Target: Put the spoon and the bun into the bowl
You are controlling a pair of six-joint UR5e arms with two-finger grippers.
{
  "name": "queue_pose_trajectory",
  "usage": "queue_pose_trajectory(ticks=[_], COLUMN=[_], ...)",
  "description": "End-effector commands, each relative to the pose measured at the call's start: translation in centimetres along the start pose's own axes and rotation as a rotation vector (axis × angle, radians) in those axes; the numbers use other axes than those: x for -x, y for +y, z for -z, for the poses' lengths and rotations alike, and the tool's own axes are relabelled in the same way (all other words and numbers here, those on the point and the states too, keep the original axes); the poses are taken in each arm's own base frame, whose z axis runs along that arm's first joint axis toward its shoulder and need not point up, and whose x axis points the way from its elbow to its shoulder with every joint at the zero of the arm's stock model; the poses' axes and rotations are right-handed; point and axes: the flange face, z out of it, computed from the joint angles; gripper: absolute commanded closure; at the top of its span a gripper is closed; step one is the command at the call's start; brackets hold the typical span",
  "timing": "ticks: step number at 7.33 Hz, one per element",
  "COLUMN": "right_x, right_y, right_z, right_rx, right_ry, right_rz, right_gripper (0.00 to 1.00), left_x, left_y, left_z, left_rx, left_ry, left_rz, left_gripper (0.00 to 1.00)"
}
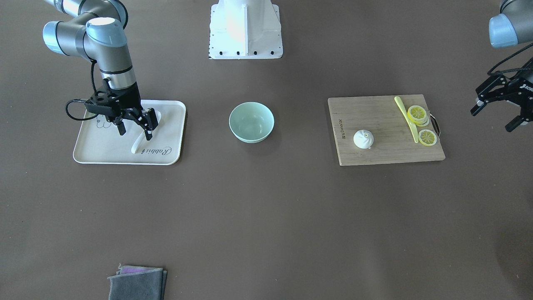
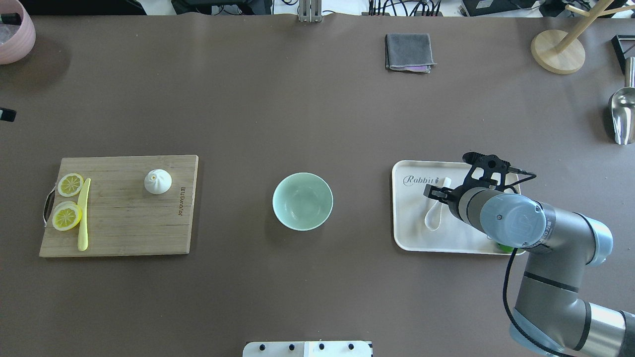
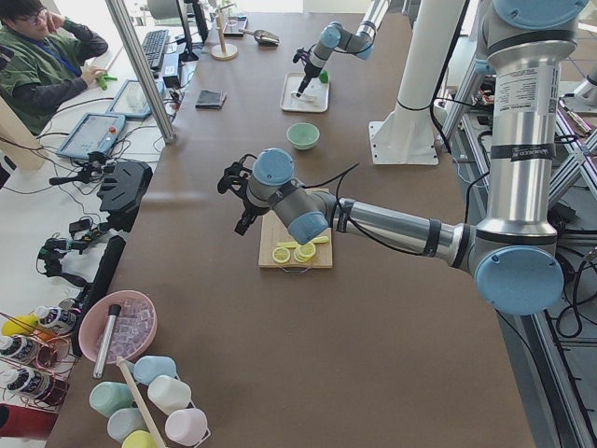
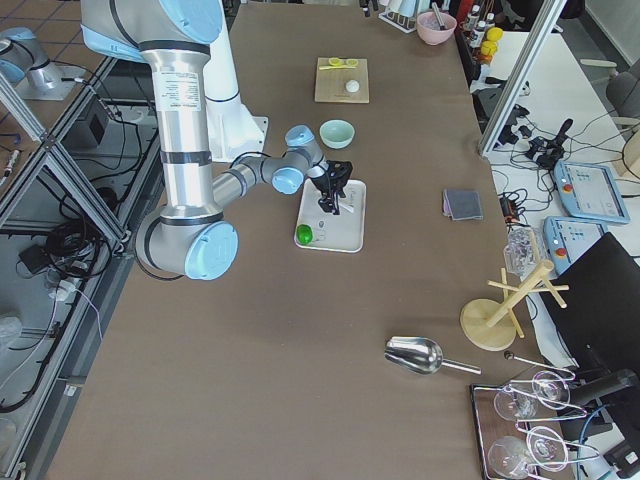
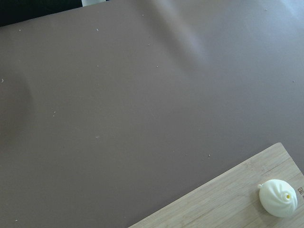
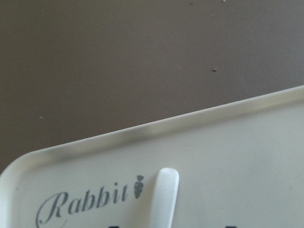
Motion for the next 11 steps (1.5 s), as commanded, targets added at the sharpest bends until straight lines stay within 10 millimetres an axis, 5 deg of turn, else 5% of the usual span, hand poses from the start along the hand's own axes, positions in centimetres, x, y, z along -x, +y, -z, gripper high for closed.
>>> queue_pose_trajectory(ticks=[1, 3, 4, 7, 9, 11], right_x=[0.1, 0.3, 2.4, 12.9, 21.3, 28.0], right_y=[0.4, 0.4, 0.3, 0.2, 1.2, 3.3], right_z=[-0.1, 0.1, 0.8, 4.4, 8.7, 9.0], right_rx=[0.007, 0.01, 0.009, 0.015, 0.031, 0.006], right_ry=[0.006, 0.001, -0.005, -0.004, 0.023, 0.043], right_rz=[0.017, 0.016, 0.015, -0.021, -0.129, -0.27], right_gripper=[1.0, 1.0, 1.0, 1.0, 1.0, 1.0], left_x=[-0.1, -0.1, -0.2, -0.5, -0.7, -0.7], left_y=[0.1, 0.1, 0.1, 0.2, 0.3, 0.5], left_z=[-0.2, -0.2, -0.3, -0.7, -1.0, -1.3], left_rx=[0.003, 0.004, 0.004, 0.01, 0.016, 0.022], left_ry=[0.002, 0.002, 0.003, 0.01, 0.015, 0.018], left_rz=[-0.003, -0.002, -0.004, -0.011, -0.014, -0.014], left_gripper=[0.01, 0.01, 0.01, 0.01, 0.01, 0.01])
